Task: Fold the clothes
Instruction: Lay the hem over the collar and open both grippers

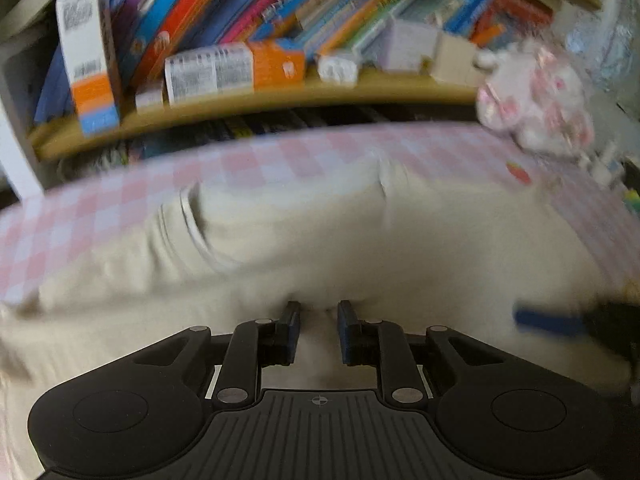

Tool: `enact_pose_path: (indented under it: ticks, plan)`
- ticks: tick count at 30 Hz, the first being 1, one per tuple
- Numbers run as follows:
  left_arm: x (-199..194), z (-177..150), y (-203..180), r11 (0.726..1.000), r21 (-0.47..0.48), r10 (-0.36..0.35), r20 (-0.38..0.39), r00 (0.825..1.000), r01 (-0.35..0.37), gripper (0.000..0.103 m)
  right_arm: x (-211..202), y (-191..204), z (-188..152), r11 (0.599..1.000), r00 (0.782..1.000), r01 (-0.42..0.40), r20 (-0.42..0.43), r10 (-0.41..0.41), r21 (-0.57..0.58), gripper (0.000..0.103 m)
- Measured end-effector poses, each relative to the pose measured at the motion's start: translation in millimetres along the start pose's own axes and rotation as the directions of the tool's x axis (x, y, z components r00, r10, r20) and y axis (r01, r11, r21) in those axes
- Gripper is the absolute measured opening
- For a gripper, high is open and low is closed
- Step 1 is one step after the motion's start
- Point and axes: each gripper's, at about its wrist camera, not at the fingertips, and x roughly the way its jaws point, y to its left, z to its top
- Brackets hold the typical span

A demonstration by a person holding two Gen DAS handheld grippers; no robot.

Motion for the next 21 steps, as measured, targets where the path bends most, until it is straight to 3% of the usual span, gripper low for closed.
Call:
enact_pose_path:
  ticks: [8, 11, 14, 18, 21]
  plan:
    - [10.1, 47.9, 35.6, 0.995, -0.043, 0.090, 0.057, 0.994, -0.088, 0.021, -1.4, -1.3, -0.4, 1.000, 1.000, -0.007, -0.004, 0.007, -0.011, 0.046]
    - [-21.9, 20.4, 43.4, 0.997, 0.021, -0.080, 0.027, 0.996, 0.079, 0.021, -2.1, -2.0, -1.7, 1.000, 1.000, -0.012, 0.003, 0.012, -0.010, 0.046]
    - [-45.4, -22.8, 32.6, 0.983, 0.124, -0.128, -0.077, 0.989, 0.137, 0.021, -2.1, -1.8, -2.5, 1.000, 1.000, -0.013, 0.009, 0.013, -0.013, 0.046]
    - [-49.2, -61.7, 44.2, 0.994, 0.090, -0.040, -0.154, 0.987, 0.054, 0.020, -1.5, -1.6, -1.4, 1.000, 1.000, -0.012, 0.008, 0.013, -0.016, 0.046]
    - [-38.5, -59.3, 67.3, 1.000, 0.006, 0.008, -0.171, 0.985, -0.007, 0.019, -1.5, -1.9, -1.0, 1.000, 1.000, -0.012, 0.006, 0.012, -0.020, 0.046]
